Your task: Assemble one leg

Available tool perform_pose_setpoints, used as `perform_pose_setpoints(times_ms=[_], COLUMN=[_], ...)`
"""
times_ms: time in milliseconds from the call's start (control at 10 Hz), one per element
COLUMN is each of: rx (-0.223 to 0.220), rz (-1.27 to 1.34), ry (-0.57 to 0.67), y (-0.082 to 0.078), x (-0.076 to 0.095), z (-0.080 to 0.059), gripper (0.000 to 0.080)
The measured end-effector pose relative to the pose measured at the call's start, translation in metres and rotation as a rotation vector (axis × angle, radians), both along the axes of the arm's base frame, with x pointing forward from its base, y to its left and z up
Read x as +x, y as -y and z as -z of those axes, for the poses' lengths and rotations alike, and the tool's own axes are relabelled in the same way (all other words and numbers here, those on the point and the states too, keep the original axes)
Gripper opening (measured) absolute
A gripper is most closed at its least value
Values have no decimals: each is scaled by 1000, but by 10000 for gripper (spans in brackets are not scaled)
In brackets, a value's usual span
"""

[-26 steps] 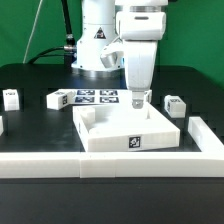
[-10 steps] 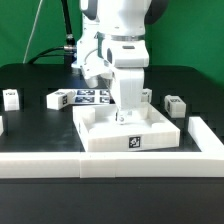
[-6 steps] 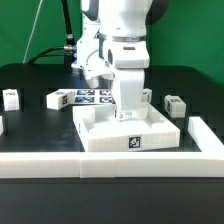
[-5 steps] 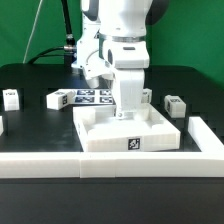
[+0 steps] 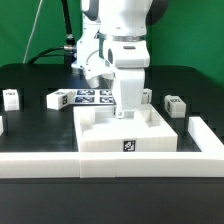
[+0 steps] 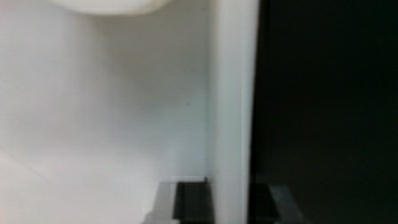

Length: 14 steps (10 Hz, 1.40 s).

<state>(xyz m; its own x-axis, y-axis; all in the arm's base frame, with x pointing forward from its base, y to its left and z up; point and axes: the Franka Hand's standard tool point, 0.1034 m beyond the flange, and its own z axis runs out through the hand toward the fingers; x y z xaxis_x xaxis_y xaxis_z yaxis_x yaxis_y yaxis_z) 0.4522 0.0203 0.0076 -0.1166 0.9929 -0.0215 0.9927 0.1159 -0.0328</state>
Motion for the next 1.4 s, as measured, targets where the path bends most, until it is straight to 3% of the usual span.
perform_pose_setpoints(times_ms=[200,800,1200,1300,1400], rx=[0,20,14,14,14], rz=[77,129,131,131,131], ry=[9,52,48,48,47], y=[-8,-60,-62,-62,-62], x=[4,39,46,45,45], z=[-1,1,1,1,1], gripper=[59,60,60,149,326])
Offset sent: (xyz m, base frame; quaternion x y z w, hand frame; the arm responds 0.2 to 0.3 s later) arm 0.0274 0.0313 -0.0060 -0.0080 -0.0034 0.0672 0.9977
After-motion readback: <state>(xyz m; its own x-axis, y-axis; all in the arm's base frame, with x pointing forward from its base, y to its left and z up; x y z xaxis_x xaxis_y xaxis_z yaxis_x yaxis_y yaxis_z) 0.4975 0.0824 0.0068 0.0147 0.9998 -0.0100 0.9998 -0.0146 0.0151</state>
